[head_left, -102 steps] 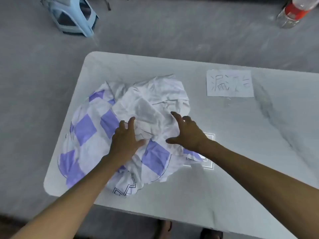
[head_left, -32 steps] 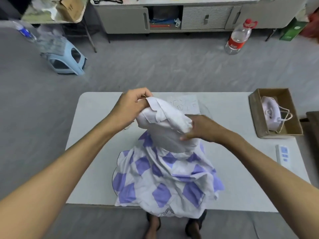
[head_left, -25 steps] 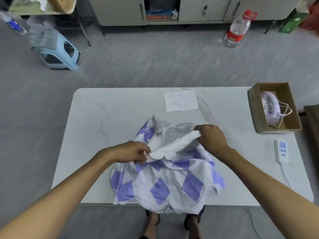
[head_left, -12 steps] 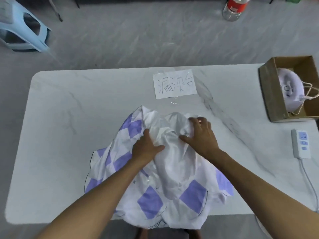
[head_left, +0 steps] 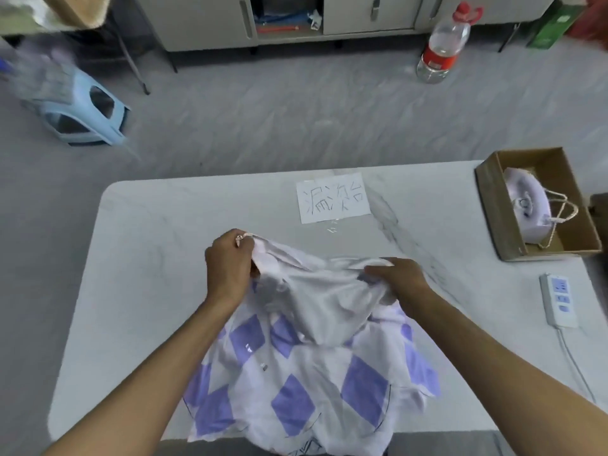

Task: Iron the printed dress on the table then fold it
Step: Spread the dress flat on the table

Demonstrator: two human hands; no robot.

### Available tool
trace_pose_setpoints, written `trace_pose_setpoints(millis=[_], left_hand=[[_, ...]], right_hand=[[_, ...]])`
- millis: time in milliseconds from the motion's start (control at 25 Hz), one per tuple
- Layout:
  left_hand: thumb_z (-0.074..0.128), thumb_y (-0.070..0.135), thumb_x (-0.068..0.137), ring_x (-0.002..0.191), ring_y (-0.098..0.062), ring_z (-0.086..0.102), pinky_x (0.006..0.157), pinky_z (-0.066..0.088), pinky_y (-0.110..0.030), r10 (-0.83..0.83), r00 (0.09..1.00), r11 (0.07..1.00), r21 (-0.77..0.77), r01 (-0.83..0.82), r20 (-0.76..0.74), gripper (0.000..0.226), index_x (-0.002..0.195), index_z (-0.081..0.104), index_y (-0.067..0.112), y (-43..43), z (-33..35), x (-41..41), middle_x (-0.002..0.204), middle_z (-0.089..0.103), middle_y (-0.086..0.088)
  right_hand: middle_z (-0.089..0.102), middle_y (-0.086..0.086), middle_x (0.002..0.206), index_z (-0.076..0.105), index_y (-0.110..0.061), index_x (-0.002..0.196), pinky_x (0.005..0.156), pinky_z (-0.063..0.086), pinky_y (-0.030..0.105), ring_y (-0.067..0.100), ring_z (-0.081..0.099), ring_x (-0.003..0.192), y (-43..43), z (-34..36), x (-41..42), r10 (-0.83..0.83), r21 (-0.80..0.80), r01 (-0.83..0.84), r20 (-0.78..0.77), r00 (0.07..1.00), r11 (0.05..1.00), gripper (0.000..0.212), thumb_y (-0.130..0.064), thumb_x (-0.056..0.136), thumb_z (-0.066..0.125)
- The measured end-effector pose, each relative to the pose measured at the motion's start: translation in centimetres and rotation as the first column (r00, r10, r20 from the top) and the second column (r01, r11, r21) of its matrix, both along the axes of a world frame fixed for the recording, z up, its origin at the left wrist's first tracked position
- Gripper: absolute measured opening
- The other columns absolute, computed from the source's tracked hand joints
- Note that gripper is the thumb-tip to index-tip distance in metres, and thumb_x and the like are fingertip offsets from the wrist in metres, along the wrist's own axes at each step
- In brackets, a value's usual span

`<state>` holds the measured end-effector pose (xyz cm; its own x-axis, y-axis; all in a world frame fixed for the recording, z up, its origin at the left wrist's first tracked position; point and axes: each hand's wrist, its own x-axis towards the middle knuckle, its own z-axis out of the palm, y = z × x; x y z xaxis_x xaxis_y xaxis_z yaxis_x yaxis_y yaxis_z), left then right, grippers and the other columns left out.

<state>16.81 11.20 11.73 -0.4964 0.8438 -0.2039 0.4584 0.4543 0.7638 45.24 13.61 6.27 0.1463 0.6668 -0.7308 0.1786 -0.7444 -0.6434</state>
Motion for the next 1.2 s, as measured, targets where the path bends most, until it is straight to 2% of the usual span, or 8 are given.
trace_pose_setpoints(millis=[200, 360, 520, 600, 720, 840, 1000, 1200], left_hand=[[0.050, 0.018, 0.078, 0.063, -0.030, 0.046, 0.062, 0.045, -0.043, 0.086, 0.996, 0.991, 0.101, -0.086, 0.003, 0.022, 0.066, 0.054, 0.000, 2.6, 15.6, -1.1, 0.059, 0.051, -0.008], [0.059, 0.016, 0.074, 0.057, -0.021, 0.039, 0.048, 0.035, -0.029, 0.171, 0.981, 0.953, 0.236, -0.188, 0.091, 0.017, 0.062, 0.050, 0.009, 2.0, 28.2, -2.4, 0.058, 0.044, -0.004], [0.059, -0.003, 0.078, 0.060, -0.021, 0.058, 0.041, 0.051, -0.020, 0.220, 0.866, 0.884, 0.283, -0.372, 0.450, 0.009, 0.072, 0.060, 0.004, 1.2, 34.9, -4.4, 0.078, 0.058, -0.013], [0.057, -0.005, 0.080, 0.064, -0.022, 0.061, 0.041, 0.053, -0.023, 0.226, 0.832, 0.866, 0.286, -0.410, 0.506, 0.008, 0.082, 0.063, 0.000, 1.0, 37.1, -4.9, 0.089, 0.061, -0.015], [0.051, -0.004, 0.080, 0.076, -0.030, 0.063, 0.041, 0.052, -0.024, 0.161, 0.830, 0.851, 0.351, -0.391, 0.534, 0.016, 0.088, 0.064, 0.001, 1.2, 40.4, -5.7, 0.092, 0.062, -0.016], [0.049, -0.001, 0.073, 0.076, -0.029, 0.058, 0.046, 0.047, -0.024, 0.099, 0.874, 0.829, 0.446, -0.337, 0.476, 0.016, 0.082, 0.061, 0.005, 1.6, 43.7, -6.7, 0.079, 0.057, -0.013], [0.046, 0.002, 0.071, 0.076, -0.026, 0.054, 0.060, 0.044, -0.030, 0.084, 0.871, 0.782, 0.510, -0.359, 0.484, 0.016, 0.069, 0.055, 0.015, 2.8, 47.0, -7.1, 0.076, 0.054, -0.009], [0.036, 0.001, 0.092, 0.087, -0.023, 0.047, 0.072, 0.033, -0.029, 0.313, 0.943, 0.813, 0.545, -0.207, -0.109, 0.025, 0.095, 0.058, 0.015, 1.4, 47.5, -6.0, 0.094, 0.054, -0.003]], right_hand=[[0.042, -0.001, 0.056, 0.048, -0.016, 0.054, 0.050, 0.029, 0.025, 0.019, 0.038, 0.058, 2.8, 16.5, 0.1, -0.110, 0.341, 0.049, 0.164, 0.980, 0.939, 0.027, 0.004, 0.066, 0.062], [0.055, -0.002, 0.067, 0.057, -0.018, 0.071, 0.059, 0.037, 0.028, 0.019, 0.049, 0.066, 2.5, 29.4, 0.9, -0.094, 0.577, -0.146, 0.366, 0.926, 0.803, 0.019, 0.000, 0.069, 0.058], [0.067, 0.008, 0.100, 0.064, -0.018, 0.102, 0.079, 0.046, 0.032, 0.030, 0.060, 0.091, 2.4, 36.5, 3.0, -0.084, 0.522, -0.400, 0.680, 0.728, 0.754, 0.026, -0.006, 0.079, 0.061], [0.067, 0.013, 0.098, 0.067, -0.015, 0.100, 0.073, 0.045, 0.029, 0.034, 0.061, 0.093, 2.8, 39.9, 2.5, -0.096, 0.505, -0.361, 0.673, 0.734, 0.784, 0.019, -0.008, 0.084, 0.060], [0.065, 0.012, 0.083, 0.073, -0.009, 0.098, 0.057, 0.040, 0.024, 0.028, 0.059, 0.079, 4.0, 44.7, 2.2, -0.082, 0.554, -0.173, 0.405, 0.911, 0.814, 0.023, 0.001, 0.081, 0.061], [0.065, 0.009, 0.078, 0.074, -0.005, 0.098, 0.058, 0.045, 0.024, 0.022, 0.056, 0.071, 3.4, 47.1, 2.6, 0.045, 0.586, -0.220, 0.299, 0.953, 0.780, 0.034, 0.012, 0.072, 0.061], [0.070, 0.012, 0.096, 0.076, -0.017, 0.094, 0.079, 0.049, 0.035, 0.033, 0.062, 0.096, 2.6, 46.4, 3.8, 0.004, 0.487, -0.524, 0.730, 0.683, 0.698, 0.039, 0.005, 0.072, 0.053], [0.064, 0.027, 0.098, 0.067, 0.004, 0.087, 0.078, 0.054, 0.045, 0.041, 0.061, 0.088, 2.2, 45.2, 2.3, -0.092, 0.554, -0.297, 0.568, 0.818, 0.778, 0.025, 0.006, 0.078, 0.043]])
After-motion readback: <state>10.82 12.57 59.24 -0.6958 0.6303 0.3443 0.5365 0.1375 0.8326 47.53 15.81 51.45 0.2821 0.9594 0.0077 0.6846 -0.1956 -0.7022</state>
